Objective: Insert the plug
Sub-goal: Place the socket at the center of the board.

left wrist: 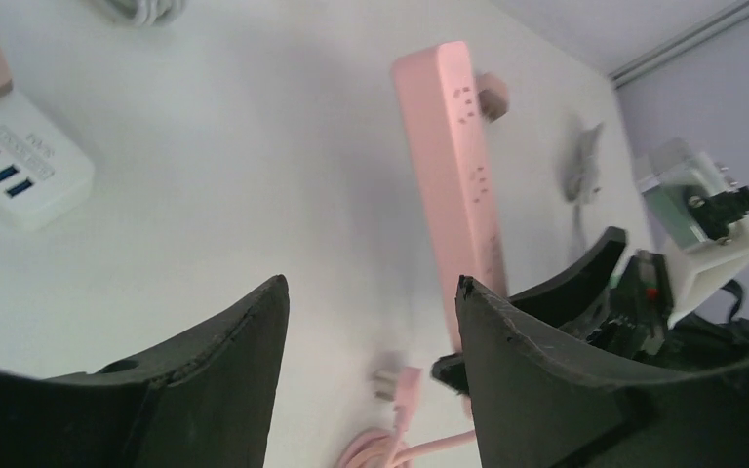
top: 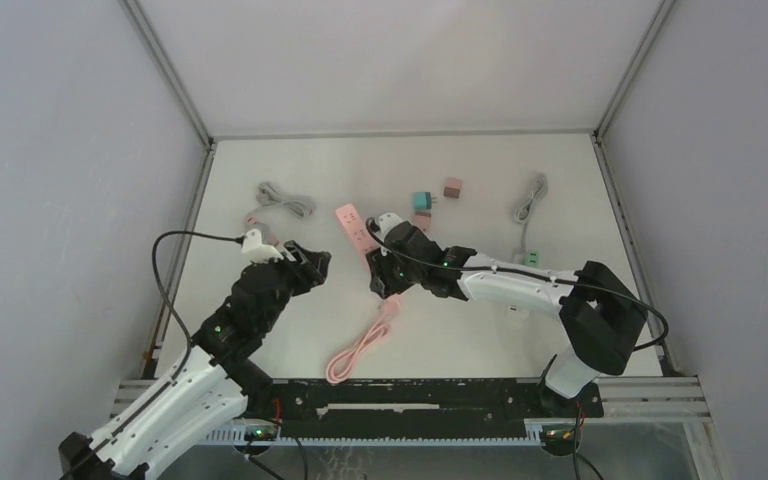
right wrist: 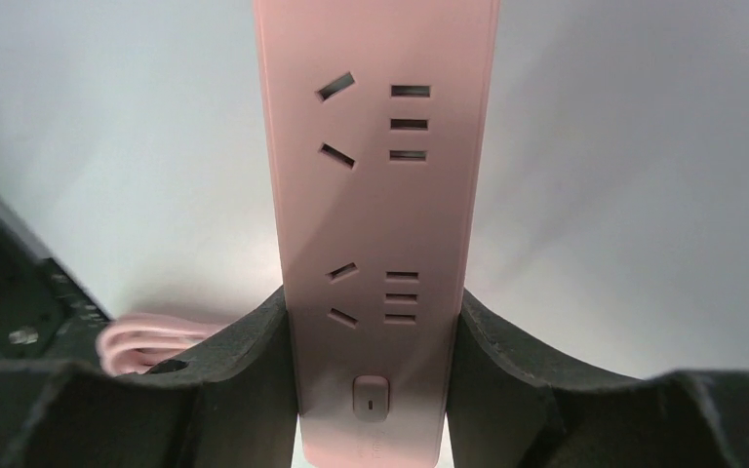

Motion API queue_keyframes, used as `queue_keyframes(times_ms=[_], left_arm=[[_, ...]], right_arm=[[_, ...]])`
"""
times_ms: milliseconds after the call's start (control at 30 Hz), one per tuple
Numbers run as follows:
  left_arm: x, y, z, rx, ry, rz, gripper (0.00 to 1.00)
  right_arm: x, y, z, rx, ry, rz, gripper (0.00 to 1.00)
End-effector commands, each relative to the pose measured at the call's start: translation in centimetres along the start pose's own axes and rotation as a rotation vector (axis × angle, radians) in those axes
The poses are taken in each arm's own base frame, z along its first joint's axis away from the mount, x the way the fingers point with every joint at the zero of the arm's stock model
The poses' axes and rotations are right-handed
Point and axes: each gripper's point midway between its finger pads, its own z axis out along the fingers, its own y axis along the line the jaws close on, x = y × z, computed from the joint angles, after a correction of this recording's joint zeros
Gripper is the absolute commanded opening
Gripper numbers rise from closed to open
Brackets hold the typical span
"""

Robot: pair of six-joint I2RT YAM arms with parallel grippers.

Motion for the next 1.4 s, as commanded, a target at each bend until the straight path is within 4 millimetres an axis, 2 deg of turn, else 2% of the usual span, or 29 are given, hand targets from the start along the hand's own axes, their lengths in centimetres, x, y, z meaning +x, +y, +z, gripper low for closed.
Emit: queue_keyframes(times_ms=[0, 200, 367, 467, 667, 867, 1100, 1367], left_arm=[[3.1, 1.2, 1.2, -0.029, 0.092, 0.019, 0.68], [5.6, -0.5, 2.9, 0.03, 0.202, 0.012, 0.68], [7.0, -1.5, 4.2, 0.054, 0.259, 0.0, 0.68], [7.6, -2.1, 5.1, 0.068, 0.283, -0.008, 0.68], [9.0, -2.8, 7.1, 0.052, 0.347, -0.018, 0.68], [10.0, -3.2, 8.6, 0.038, 0.39, -0.031, 0.68], [10.1, -2.4, 9.7, 0.001, 0.405, -0.081, 0.67], [10.5, -2.2, 10.0, 0.004, 0.431, -0.11, 0.67]], right_arm=[[1.7, -3.2, 0.0, 0.119, 0.029, 0.056, 0.0], [4.8, -6.8, 0.9, 0.216, 0.095, 0.086, 0.0], [6.9, -7.7, 1.9, 0.248, 0.148, 0.08, 0.03], [7.8, -8.2, 2.3, 0.27, 0.175, 0.071, 0.08], [8.8, -8.8, 2.6, 0.291, 0.211, 0.057, 0.25], [8.6, -8.7, 2.2, 0.289, 0.217, 0.048, 0.44], [6.5, -7.6, 0.9, 0.259, 0.155, 0.04, 0.61], [5.2, -7.2, 0.5, 0.251, 0.137, 0.033, 0.7]])
